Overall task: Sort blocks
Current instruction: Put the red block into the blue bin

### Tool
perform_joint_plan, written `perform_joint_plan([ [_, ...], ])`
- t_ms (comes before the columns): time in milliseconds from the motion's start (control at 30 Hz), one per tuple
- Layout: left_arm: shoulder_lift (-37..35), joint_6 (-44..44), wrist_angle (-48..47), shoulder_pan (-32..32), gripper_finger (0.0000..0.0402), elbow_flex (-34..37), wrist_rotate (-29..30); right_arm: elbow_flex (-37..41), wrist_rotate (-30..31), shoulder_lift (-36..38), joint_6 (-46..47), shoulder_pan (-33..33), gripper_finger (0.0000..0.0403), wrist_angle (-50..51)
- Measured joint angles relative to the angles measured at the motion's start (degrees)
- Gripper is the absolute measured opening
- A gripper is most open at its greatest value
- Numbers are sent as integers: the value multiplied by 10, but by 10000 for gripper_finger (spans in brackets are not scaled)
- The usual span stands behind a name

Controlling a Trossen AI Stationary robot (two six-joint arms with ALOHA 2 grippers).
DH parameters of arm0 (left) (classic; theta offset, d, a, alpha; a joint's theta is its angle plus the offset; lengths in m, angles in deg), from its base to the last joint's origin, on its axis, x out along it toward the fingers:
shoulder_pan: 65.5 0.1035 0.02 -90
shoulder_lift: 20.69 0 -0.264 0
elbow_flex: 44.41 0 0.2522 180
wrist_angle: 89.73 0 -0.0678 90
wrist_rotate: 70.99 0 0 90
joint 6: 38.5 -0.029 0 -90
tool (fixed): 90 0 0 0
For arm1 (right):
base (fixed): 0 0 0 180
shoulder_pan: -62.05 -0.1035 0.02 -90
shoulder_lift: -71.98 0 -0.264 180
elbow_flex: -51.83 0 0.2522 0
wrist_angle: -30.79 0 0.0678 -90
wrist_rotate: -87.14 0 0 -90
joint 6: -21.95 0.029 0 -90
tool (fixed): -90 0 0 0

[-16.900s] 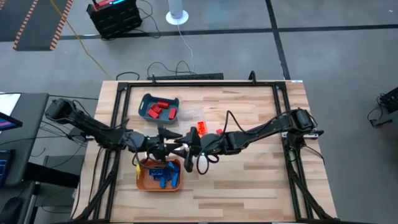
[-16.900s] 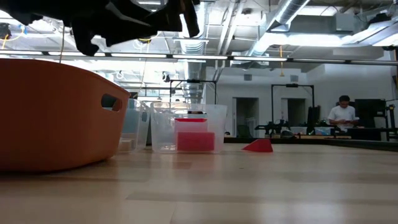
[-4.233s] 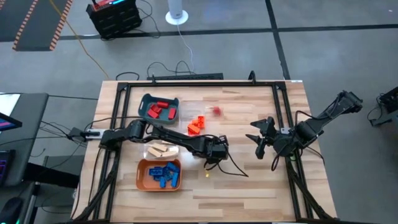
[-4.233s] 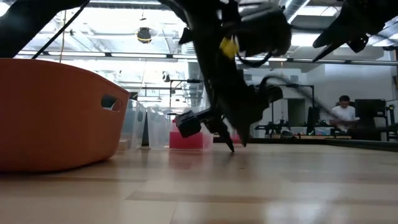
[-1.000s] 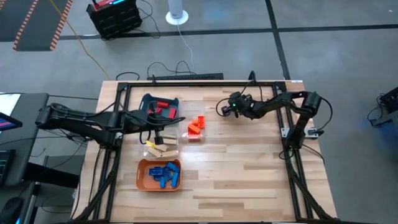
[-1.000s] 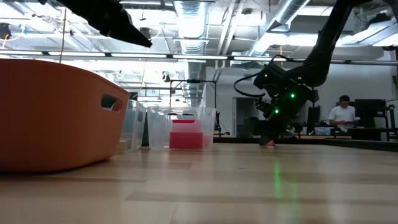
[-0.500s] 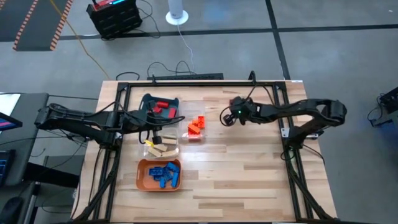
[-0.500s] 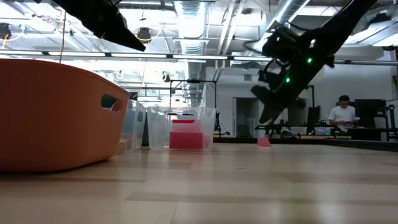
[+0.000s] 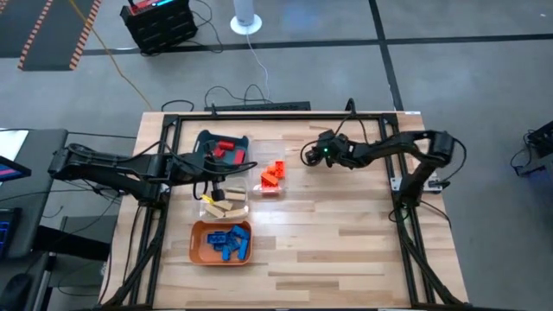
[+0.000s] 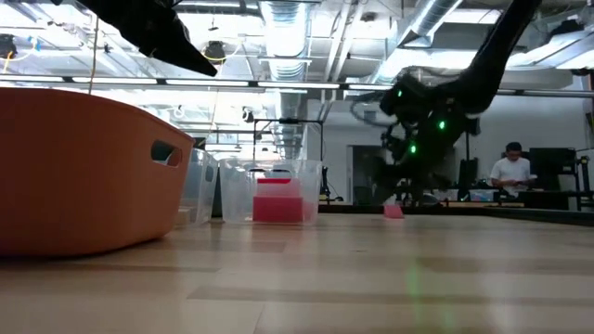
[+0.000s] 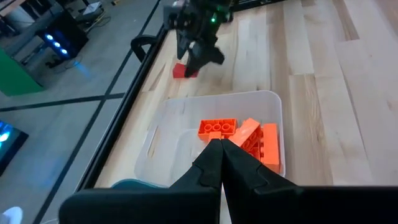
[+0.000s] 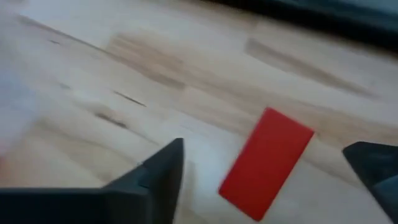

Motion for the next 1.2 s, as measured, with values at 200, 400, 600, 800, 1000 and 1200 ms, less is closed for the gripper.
perform_joint_plan([
  [200, 0, -3, -1, 0, 0, 0, 0, -1, 43, -73, 23, 12, 285, -75],
  [400, 0, -3, -19, 0, 0, 0, 0, -7, 65, -115, 25, 8, 274, -129],
  [600, 0, -5, -23, 0, 0, 0, 1, -10, 70, -151, 33, -11, 170, -155],
  [800, -4, -7, -24, 0, 0, 0, 4, -11, 60, -164, 19, -33, 15, -162],
  [1000, -23, -5, -25, 0, 0, 0, 6, -10, 55, -165, 2, -41, 2, -165],
  [1200, -42, -2, -27, 0, 0, 0, 6, -8, 24, -132, -36, -53, 0, -149],
])
